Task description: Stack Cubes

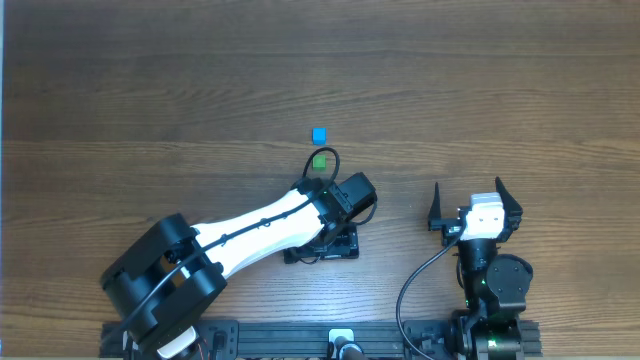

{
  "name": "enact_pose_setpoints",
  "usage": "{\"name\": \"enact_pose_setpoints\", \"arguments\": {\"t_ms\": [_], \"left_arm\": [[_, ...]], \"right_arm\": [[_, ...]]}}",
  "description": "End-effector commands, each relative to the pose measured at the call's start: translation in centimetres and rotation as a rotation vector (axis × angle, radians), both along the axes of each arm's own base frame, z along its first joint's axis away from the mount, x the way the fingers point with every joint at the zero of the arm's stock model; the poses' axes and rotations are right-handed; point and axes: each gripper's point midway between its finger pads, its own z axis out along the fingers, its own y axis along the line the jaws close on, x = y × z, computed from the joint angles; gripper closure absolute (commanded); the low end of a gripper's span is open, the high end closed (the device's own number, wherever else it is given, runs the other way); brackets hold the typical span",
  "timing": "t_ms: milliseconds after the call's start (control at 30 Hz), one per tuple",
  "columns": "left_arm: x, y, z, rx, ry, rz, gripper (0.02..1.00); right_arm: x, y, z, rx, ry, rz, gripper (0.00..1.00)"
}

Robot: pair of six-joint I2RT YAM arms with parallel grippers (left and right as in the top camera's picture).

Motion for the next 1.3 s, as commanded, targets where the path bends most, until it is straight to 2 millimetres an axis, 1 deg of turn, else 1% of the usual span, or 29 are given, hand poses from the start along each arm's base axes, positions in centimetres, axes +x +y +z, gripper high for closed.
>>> {"name": "enact_pose_setpoints", "arguments": {"t_ms": [33,200,300,467,833,1000,1233,1300], "left_arm": [[0.3,0.4,-0.5,0.033,-0.012,-0.007,0.123],[0.2,0.6,-0.9,0.044,-0.004,-0.007,0.169],[0.1,0.6,-1.1,0.048,0.0,-0.007,0.22],[0.1,0.6,-1.2,0.052,0.002,-0.007,0.251],[-0.1,0.8,-1.9,0.071,0.016,-0.006,0.395],[0.0,0.8,-1.9,0.068,0.014,-0.006,0.481],[0.1,0.6,-1.9,0.062,0.009,-0.006,0.518],[0.1,0.6,-1.9,0.062,0.009,-0.006,0.544]], "right_arm": [[0.0,0.0,-0.1,0.006,0.0,0.001,0.007],[0.0,0.0,-0.1,0.006,0.0,0.001,0.009],[0.0,0.0,-0.1,0.006,0.0,0.001,0.007],[0.0,0.0,-0.1,0.006,0.0,0.001,0.007],[0.0,0.0,-0.1,0.006,0.0,0.001,0.009],[0.0,0.0,-0.1,0.006,0.0,0.001,0.009],[0.0,0.0,-0.1,0.006,0.0,0.001,0.009],[0.0,0.0,-0.1,0.006,0.0,0.001,0.007]]}}
